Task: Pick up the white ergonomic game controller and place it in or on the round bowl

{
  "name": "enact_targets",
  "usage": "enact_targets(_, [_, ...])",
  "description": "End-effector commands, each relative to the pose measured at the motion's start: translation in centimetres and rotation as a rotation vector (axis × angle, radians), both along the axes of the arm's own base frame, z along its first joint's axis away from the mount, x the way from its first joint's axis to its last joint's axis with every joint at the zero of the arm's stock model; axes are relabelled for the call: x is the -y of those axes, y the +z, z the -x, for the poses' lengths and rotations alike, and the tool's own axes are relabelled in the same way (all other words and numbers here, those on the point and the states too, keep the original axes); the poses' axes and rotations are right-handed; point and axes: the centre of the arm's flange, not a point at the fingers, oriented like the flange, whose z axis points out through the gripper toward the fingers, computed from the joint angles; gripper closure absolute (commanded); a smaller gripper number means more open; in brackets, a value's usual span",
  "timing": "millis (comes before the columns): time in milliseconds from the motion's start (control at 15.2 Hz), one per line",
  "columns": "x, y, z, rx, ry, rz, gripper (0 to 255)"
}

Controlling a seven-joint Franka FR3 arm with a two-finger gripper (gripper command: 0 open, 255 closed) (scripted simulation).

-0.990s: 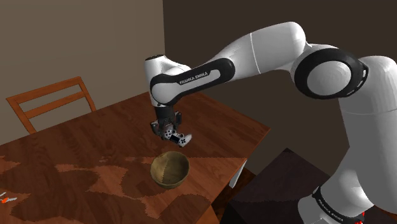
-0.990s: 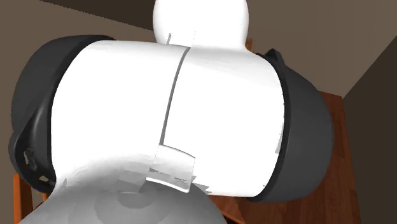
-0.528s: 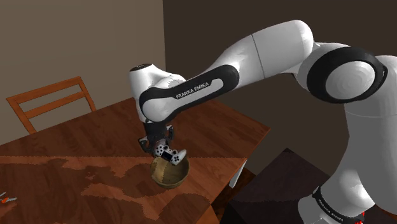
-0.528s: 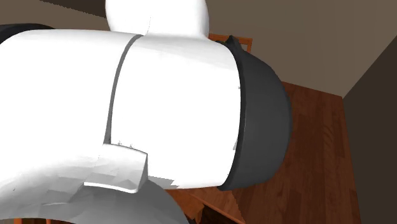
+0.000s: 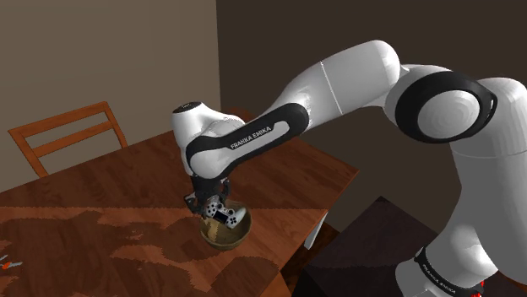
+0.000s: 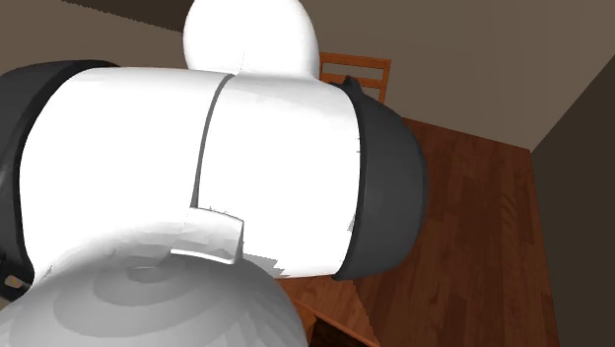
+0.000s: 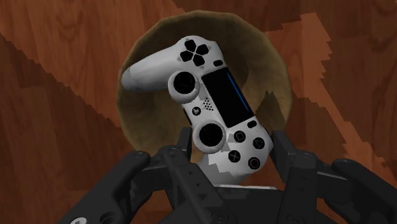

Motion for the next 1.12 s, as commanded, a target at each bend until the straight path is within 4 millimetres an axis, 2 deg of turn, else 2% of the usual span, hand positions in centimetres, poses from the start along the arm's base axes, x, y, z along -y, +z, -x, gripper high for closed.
enact_targets(0, [-0.1, -1.1, 0.0, 0.001, 0.0, 0.0, 255])
enact_targets(264, [-0.1, -2.9, 0.0, 0.001, 0.0, 0.0, 255])
enact_targets(726, [-0.1, -2.9, 0.0, 0.001, 0.0, 0.0, 255])
enact_targets(792, [-0.1, -2.9, 0.0, 0.001, 0.0, 0.0, 0])
enact_targets(1056, [-0.1, -2.9, 0.0, 0.001, 0.0, 0.0, 0])
